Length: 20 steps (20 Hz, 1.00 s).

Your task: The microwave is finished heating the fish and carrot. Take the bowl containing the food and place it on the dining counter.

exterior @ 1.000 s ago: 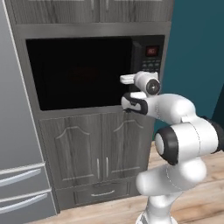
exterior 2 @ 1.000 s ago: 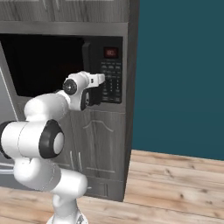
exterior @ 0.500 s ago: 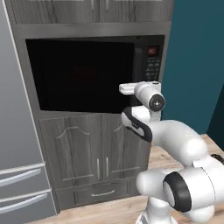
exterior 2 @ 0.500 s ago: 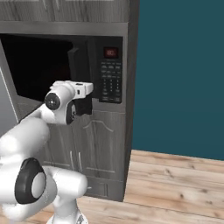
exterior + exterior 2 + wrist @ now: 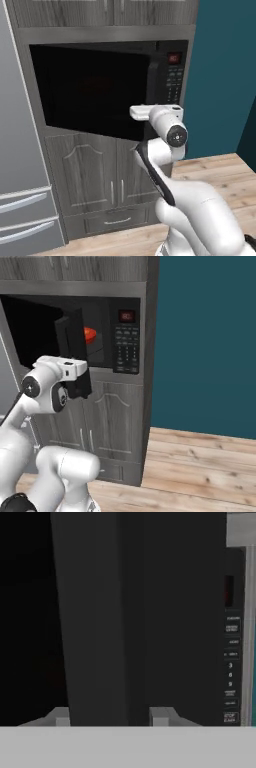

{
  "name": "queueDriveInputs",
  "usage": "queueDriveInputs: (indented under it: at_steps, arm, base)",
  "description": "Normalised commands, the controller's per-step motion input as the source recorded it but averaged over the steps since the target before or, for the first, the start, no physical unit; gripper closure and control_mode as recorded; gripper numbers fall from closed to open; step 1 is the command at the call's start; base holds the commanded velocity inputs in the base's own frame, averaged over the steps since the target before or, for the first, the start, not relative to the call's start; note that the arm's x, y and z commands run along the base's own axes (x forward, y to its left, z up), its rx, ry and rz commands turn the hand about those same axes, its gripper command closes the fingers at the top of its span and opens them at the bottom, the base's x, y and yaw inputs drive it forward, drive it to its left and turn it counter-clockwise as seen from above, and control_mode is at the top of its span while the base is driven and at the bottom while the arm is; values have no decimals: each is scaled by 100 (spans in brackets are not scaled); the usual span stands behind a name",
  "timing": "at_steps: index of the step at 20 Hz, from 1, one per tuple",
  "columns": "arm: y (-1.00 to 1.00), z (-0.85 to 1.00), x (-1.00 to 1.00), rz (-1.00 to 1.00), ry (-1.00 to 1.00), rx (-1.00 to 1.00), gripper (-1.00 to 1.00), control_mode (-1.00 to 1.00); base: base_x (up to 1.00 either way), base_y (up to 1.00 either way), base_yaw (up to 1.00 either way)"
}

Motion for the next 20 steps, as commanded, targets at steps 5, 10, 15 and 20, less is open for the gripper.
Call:
queueDriveInputs:
  at_steps: [5,10,15,20]
  arm:
    - [46,100,-100,0,0,5,100,-100]
    - [51,87,-100,0,3,2,-100,-100]
    - [18,-29,-100,15,0,-1,-100,-100]
    - [2,-24,-100,9,-3,-1,-100,-100]
  base:
    - [0,0,0]
    - [0,0,0]
    - [0,0,0]
    - [0,0,0]
